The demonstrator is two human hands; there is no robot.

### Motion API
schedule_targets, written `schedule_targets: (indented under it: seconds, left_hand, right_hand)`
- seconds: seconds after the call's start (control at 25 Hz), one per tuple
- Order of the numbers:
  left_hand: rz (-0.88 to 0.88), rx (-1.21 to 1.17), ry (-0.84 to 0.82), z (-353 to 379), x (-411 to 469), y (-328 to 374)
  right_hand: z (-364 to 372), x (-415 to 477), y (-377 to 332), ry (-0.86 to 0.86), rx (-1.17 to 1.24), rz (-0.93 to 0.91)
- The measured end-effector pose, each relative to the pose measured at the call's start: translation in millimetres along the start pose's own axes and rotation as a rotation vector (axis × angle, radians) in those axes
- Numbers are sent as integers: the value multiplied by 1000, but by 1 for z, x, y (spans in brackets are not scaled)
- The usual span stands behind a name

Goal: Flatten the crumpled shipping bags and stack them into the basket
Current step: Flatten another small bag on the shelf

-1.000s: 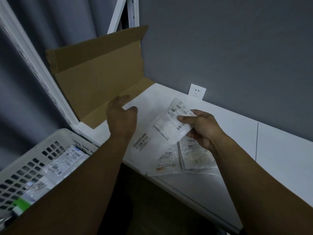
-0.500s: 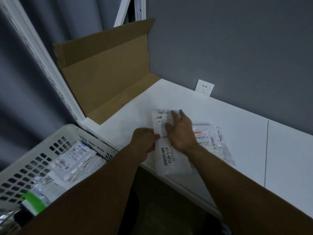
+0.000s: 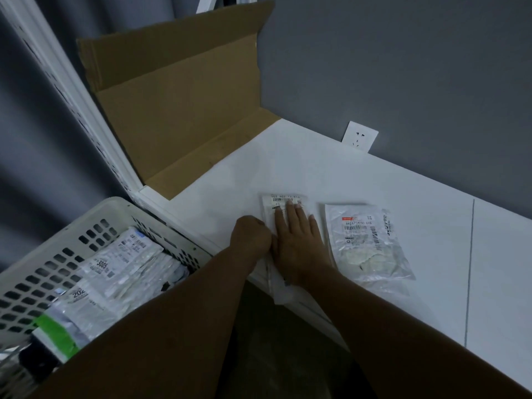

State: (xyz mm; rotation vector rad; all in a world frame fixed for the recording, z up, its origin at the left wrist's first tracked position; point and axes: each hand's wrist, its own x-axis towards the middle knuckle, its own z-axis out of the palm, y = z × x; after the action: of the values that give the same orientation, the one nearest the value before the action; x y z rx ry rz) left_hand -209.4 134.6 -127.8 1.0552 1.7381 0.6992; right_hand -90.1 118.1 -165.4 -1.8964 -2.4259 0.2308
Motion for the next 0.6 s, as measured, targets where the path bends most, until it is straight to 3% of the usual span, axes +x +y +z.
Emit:
schedule_targets:
  seconds: [0.28, 0.6]
  left_hand:
    - [-32, -35, 49, 7, 19, -8]
    - [-75, 31, 84, 10, 32, -16]
  right_hand:
    - [33, 0, 2, 154, -1, -1]
    - [39, 0, 5, 150, 5, 0]
